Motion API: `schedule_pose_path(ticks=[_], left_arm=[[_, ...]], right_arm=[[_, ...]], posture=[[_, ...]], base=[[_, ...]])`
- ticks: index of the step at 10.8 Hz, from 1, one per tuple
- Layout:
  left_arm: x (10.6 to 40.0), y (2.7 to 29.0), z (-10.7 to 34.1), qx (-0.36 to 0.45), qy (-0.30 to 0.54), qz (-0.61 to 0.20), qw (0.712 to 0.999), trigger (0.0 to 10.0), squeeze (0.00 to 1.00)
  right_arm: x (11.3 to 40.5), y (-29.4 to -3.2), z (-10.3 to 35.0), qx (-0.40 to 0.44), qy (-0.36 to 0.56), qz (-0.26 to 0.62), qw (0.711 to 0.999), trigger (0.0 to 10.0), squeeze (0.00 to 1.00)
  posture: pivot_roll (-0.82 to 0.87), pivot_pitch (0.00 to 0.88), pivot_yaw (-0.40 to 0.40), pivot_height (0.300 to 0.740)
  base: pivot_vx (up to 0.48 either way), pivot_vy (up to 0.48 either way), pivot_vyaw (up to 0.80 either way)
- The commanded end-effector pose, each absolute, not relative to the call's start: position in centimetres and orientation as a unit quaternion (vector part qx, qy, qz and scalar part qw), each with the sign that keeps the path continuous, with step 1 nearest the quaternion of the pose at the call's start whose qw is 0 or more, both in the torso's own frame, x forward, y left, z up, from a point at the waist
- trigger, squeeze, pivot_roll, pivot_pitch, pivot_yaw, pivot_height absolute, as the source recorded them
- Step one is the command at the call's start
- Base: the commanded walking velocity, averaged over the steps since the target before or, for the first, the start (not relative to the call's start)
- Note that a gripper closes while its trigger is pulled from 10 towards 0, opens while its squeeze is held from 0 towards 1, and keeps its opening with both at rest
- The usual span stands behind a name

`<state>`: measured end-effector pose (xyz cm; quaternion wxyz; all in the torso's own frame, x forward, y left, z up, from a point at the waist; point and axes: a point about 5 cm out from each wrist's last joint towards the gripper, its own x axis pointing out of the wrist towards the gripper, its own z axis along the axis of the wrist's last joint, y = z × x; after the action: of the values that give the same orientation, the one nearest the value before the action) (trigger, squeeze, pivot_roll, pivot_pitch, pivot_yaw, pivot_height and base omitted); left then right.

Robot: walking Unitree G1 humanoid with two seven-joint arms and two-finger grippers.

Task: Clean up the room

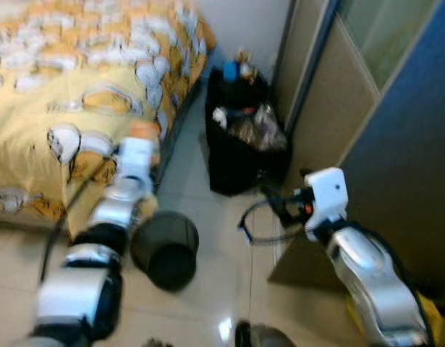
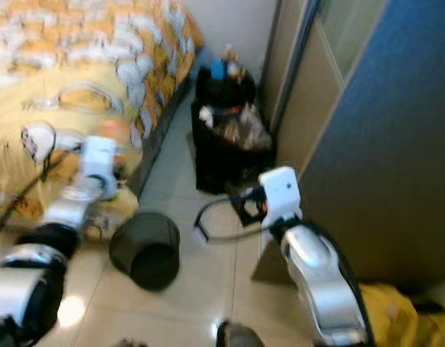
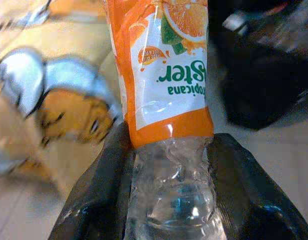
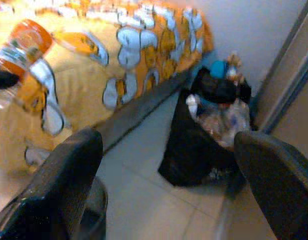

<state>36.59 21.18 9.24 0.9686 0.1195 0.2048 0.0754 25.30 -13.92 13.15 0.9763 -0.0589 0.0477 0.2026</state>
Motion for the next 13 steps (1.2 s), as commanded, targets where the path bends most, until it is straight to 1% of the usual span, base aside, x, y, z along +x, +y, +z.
schedule_pose_path(ticks=[1,2,4,6,9,10,11,12,13], left_arm=[[36.8,21.5,9.5,0.137,0.2,0.089,0.966,10.0,0.0],[36.2,23.0,9.0,0.144,0.212,0.11,0.96,10.0,0.0],[35.1,24.6,7.8,0.149,0.224,0.125,0.955,10.0,0.0],[34.7,25.1,7.6,0.163,0.219,0.13,0.953,10.0,0.0],[34.2,27.4,8.0,0.205,0.212,0.173,0.94,10.0,0.0],[34.0,28.1,8.2,0.233,0.21,0.182,0.932,10.0,0.25],[34.0,28.4,8.4,0.244,0.205,0.188,0.929,10.0,0.76],[34.0,29.2,9.1,0.264,0.194,0.201,0.923,10.0,1.0],[34.1,30.1,10.2,0.301,0.174,0.222,0.911,10.0,1.0]], right_arm=[[24.8,-14.0,13.5,-0.056,0.055,0.212,0.974,10.0,0.0],[23.7,-14.3,13.5,-0.062,0.072,0.221,0.971,10.0,0.0],[21.8,-14.3,14.0,-0.068,0.091,0.236,0.965,10.0,0.0],[20.6,-14.3,14.5,-0.07,0.1,0.243,0.962,10.0,0.0],[18.7,-14.9,15.3,-0.073,0.13,0.244,0.958,10.0,0.0],[18.5,-14.9,15.2,-0.072,0.137,0.248,0.956,10.0,0.0],[18.4,-14.9,15.2,-0.071,0.14,0.249,0.956,10.0,0.0],[18.4,-14.9,15.1,-0.069,0.143,0.25,0.955,10.0,0.0],[18.3,-14.9,15.2,-0.067,0.147,0.249,0.955,10.0,0.0]], posture=[[-0.34,0.189,-0.041,0.74],[-0.35,0.234,-0.064,0.74],[-0.37,0.312,-0.106,0.74],[-0.39,0.351,-0.129,0.74],[-0.43,0.399,-0.161,0.74],[-0.43,0.405,-0.164,0.74],[-0.43,0.405,-0.164,0.74],[-0.43,0.405,-0.164,0.74],[-0.43,0.403,-0.167,0.74]], base=[[0.0,0.0,0.0],[0.0,0.0,0.0],[0.0,0.0,0.0],[0.0,0.0,0.0],[0.0,0.0,0.0],[0.0,0.0,0.0],[0.0,0.0,0.0],[0.0,0.0,0.0],[0.0,0.0,0.0]])
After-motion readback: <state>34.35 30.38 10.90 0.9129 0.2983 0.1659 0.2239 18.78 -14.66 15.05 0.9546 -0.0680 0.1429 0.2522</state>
